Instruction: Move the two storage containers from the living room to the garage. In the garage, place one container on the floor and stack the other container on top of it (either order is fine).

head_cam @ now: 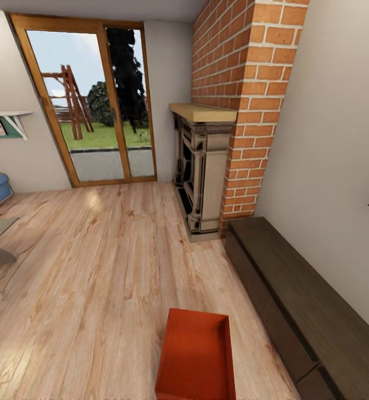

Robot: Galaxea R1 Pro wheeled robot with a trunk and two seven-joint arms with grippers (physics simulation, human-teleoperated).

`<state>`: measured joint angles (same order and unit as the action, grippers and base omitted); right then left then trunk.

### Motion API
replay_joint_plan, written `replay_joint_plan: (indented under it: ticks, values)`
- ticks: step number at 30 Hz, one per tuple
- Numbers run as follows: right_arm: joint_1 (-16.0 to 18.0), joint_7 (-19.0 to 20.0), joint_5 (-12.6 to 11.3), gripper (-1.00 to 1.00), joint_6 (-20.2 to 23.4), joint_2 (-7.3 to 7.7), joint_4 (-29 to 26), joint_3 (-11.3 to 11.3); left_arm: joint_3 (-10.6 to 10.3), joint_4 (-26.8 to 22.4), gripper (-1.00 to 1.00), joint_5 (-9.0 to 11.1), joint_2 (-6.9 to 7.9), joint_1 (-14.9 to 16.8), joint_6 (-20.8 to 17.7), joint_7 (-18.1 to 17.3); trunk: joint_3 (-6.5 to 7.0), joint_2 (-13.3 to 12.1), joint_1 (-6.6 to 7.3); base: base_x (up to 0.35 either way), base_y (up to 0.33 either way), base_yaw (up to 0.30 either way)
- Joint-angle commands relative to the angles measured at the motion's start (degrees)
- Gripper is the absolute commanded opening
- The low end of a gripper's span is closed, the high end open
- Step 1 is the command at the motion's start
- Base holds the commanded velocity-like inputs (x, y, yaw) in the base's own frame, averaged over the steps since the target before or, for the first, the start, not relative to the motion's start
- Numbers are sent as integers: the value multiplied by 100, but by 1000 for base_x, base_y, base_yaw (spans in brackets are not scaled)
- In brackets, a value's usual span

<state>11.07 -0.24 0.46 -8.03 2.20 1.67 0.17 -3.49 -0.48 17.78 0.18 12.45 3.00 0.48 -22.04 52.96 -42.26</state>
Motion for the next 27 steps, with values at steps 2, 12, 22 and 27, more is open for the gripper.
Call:
replay_joint_plan:
  ticks: [2, 12, 22, 27]
  values:
    - [6, -2, 6, 100, -33, -1, 18, 2, -38, 4, 100, 41, 0, 3, 17, 5, -25, 4, 0, 0, 0, -70]
    - [9, -2, 7, 100, -32, -9, 18, 6, -38, 4, 100, 41, 0, 3, 17, 5, -114, 4, 0, 0, 0, -150]
    - [7, -2, 16, 100, -24, -9, 18, 26, -38, 4, 100, 41, 0, 3, 17, 5, -203, 4, 0, 0, 0, -79]
    - [6, -2, 16, 100, -16, -9, 18, 27, -38, 4, 100, 41, 0, 3, 17, 5, -249, 4, 0, 0, 0, -2]
